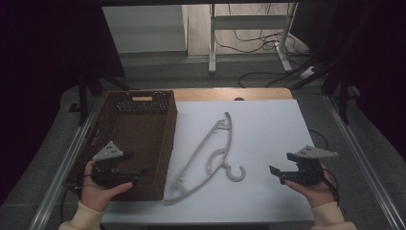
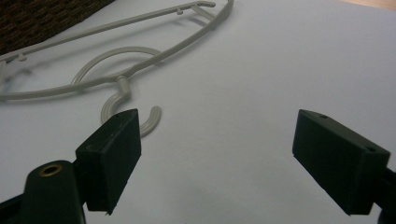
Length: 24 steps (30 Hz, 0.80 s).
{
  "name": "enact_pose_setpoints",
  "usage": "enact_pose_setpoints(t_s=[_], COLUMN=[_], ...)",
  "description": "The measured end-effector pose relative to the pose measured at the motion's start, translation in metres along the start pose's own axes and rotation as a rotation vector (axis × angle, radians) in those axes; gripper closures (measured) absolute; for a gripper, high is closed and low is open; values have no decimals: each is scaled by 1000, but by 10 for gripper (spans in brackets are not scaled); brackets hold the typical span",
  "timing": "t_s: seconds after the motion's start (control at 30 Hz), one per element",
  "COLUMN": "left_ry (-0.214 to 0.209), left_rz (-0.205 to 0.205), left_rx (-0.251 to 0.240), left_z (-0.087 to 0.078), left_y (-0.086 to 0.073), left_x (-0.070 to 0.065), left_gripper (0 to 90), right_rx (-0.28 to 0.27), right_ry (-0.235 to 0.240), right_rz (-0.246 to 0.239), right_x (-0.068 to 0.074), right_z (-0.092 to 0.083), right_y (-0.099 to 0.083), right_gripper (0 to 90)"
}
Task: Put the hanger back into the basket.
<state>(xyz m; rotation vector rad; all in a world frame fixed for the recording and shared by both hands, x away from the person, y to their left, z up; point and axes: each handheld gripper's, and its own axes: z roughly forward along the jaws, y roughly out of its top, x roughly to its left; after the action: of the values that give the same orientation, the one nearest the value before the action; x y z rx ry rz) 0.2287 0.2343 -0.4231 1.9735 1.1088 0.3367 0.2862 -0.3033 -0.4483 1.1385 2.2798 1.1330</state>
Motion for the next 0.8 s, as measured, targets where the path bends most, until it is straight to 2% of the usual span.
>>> enact_pose_setpoints(t_s=[0.1, 0.3, 0.43, 0.8], left_ry=[-1, 11, 14, 1], left_rz=[5, -10, -1, -4], left_rx=[-1, -3, -13, 14], left_z=[-1, -5, -9, -3], left_y=[0, -3, -1, -3], left_x=[0, 0, -3, -1], left_gripper=[197, 197, 196, 195], right_rx=[3, 7, -4, 33], right_ry=[-5, -2, 0, 3], right_rz=[9, 13, 12, 11], right_x=[-2, -1, 2, -4], right_z=[-1, 1, -1, 6], right_y=[-1, 0, 1, 1], right_gripper=[165, 167, 169, 177])
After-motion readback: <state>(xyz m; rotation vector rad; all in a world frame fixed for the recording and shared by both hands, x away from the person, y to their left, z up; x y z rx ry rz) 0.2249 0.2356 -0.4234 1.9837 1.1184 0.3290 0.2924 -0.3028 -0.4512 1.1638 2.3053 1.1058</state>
